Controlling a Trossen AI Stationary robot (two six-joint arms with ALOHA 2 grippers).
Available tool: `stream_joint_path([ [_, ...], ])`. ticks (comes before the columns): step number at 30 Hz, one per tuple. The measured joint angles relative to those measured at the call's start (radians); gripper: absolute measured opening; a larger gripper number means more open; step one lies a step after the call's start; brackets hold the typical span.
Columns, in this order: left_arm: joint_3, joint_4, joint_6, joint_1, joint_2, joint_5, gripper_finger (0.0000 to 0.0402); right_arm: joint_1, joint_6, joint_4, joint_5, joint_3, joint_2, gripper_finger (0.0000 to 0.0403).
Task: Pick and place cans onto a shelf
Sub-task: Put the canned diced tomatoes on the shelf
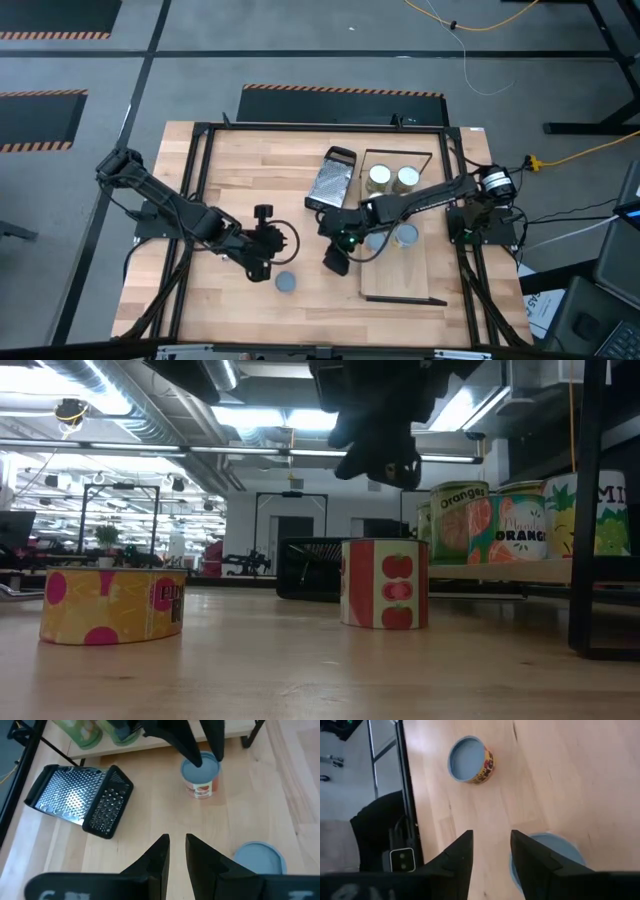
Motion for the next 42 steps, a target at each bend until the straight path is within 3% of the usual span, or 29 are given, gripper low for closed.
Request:
stream_joint_path([
  [15,0.000,0.004,0.003,0.000,0.001,0.001,0.0055,0.023,0.070,-0.005,0.029,0.000,0.090,0.0135],
  [21,0.000,0.005,0.003,0.000,0.001,0.001,0.0055,0.023,0.070,-0.009,0.074,0.000,0.093,0.0135],
  [42,0.000,0.006,0.003,0.000,0.001,0.007,0.0055,0.024,0.069,-0.027,0.075,0.002,0.124,0.0129],
])
